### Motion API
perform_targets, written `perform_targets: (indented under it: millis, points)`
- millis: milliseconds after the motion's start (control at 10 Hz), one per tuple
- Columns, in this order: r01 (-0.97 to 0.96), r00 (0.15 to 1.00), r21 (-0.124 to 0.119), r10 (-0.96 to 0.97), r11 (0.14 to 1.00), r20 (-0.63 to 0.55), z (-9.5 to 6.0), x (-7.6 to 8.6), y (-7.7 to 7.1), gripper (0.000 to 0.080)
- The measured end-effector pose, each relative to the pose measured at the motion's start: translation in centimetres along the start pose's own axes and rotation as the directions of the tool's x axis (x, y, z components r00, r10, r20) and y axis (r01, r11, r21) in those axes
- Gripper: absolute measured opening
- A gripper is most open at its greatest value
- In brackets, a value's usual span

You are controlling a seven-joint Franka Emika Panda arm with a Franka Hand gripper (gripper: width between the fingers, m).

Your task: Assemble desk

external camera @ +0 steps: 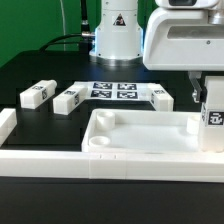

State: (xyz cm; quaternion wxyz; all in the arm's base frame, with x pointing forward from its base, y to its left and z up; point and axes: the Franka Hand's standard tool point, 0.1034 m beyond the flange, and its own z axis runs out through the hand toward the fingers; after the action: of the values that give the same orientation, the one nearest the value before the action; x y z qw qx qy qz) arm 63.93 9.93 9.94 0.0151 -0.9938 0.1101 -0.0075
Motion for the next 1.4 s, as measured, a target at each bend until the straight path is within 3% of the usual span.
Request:
perform_targets:
  millis: [800, 1000, 1100, 1200, 1400]
  points:
    - [-0.411, 0.911, -0.036, 0.412, 0.911, -0.001, 0.0, 0.3, 2.5, 0.0294]
    - [-0.404, 0.915, -0.034, 0.404, 0.914, 0.0, 0.0, 0.3, 2.4, 0.0543]
    - [-0.385, 0.923, -0.031, 0.385, 0.922, 0.0, -0.3, 0.2, 2.0, 0.0543]
    - [-0.342, 0.94, -0.025, 0.342, 0.939, -0.003, -1.4, -0.2, 1.5, 0.0626]
    - [-0.28, 0.96, -0.021, 0.28, 0.96, 0.003, -3.2, -1.4, 1.8, 0.0646]
